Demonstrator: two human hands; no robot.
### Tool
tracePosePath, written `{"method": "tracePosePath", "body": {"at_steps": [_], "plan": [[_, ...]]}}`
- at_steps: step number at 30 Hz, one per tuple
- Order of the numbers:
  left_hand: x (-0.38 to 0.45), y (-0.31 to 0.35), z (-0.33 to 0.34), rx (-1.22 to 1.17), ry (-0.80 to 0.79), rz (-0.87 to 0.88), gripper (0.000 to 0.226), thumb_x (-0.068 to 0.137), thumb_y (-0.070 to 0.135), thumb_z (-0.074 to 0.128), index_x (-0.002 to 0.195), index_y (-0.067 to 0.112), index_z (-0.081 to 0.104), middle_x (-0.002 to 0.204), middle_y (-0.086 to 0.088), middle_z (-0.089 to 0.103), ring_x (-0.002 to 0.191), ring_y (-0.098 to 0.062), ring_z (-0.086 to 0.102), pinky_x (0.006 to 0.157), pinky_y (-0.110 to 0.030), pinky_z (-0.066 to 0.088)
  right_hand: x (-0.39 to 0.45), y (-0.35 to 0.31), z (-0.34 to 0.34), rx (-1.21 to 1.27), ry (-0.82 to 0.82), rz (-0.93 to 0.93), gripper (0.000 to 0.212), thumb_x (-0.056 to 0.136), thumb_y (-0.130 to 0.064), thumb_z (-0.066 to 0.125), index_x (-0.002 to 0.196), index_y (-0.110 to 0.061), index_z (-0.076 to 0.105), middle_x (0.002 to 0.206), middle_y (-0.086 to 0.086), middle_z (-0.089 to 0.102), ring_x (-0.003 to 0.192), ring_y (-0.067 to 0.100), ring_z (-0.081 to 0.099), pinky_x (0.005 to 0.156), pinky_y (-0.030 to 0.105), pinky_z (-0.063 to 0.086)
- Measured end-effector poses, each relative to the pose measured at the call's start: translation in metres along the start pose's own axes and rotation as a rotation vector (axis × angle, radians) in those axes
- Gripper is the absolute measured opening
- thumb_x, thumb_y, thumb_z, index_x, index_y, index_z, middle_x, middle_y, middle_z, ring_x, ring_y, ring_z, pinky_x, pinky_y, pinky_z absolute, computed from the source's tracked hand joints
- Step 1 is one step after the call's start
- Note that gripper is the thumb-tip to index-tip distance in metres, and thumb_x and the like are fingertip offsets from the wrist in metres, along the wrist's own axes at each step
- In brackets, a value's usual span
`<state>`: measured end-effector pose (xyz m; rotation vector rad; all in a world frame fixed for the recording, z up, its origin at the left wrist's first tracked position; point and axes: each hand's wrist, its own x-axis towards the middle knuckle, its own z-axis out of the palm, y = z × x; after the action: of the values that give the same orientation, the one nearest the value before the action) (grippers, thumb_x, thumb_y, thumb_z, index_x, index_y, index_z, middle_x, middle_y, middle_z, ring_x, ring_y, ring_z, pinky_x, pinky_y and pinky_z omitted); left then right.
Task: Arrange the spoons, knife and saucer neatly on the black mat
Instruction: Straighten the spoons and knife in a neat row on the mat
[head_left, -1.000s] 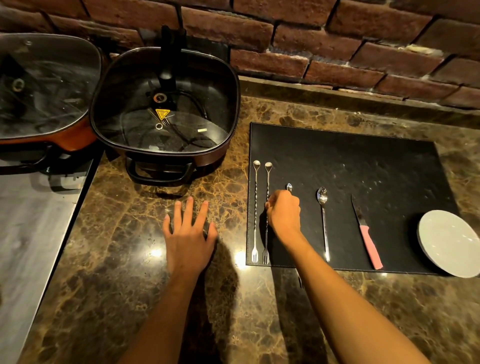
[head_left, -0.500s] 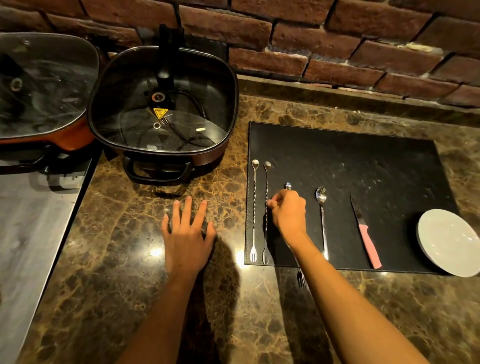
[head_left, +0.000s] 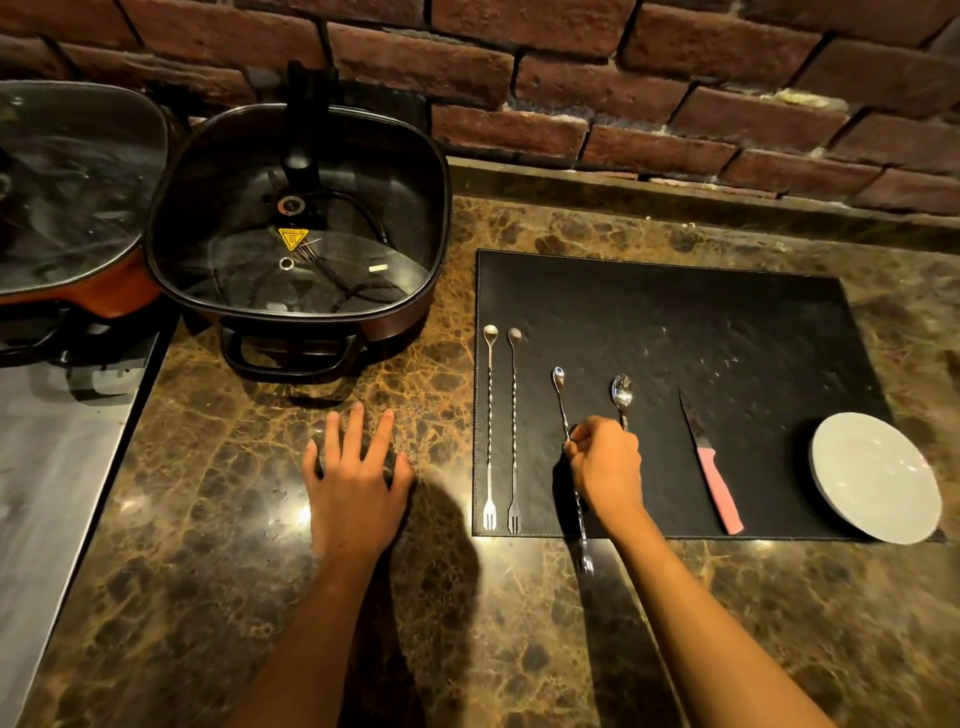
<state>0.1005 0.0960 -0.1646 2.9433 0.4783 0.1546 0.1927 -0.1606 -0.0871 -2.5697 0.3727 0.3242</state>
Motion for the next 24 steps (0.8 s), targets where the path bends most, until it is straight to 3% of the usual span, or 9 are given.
{"method": "tracePosePath", "body": {"at_steps": [7, 12, 24], "plan": [[0.0, 0.003, -0.007, 0.002, -0.038, -0.02, 0.058, 0.098, 0.049, 0.033, 0.152, 0.031, 0.042, 0.162, -0.008, 0.039, 0.152, -0.032, 0.03, 0.118, -0.057, 0.028, 0.013, -0.019, 0.005, 0.021, -0.004, -0.067, 0.01, 0.087, -0.011, 0.06, 0.086, -0.006, 0.069, 0.089, 0.021, 0.072, 0.084, 0.037, 0.069, 0.072, 0.039, 0.056], [0.0, 0.006, -0.013, 0.007, -0.057, -0.026, 0.059, 0.098, 0.05, 0.031, 0.153, 0.03, 0.042, 0.163, -0.009, 0.039, 0.152, -0.033, 0.031, 0.119, -0.057, 0.03, 0.021, -0.032, 0.008, 0.045, -0.019, -0.062, 0.011, 0.088, -0.011, 0.056, 0.086, -0.007, 0.066, 0.087, 0.02, 0.071, 0.079, 0.039, 0.07, 0.071, 0.049, 0.059], [0.0, 0.005, -0.01, 0.003, -0.058, -0.032, 0.059, 0.098, 0.051, 0.031, 0.152, 0.031, 0.043, 0.163, -0.008, 0.039, 0.153, -0.031, 0.03, 0.118, -0.056, 0.029, 0.023, -0.039, 0.01, 0.052, 0.007, -0.044, 0.007, 0.088, -0.014, 0.063, 0.085, -0.009, 0.067, 0.087, 0.019, 0.071, 0.082, 0.039, 0.069, 0.073, 0.048, 0.059]]}}
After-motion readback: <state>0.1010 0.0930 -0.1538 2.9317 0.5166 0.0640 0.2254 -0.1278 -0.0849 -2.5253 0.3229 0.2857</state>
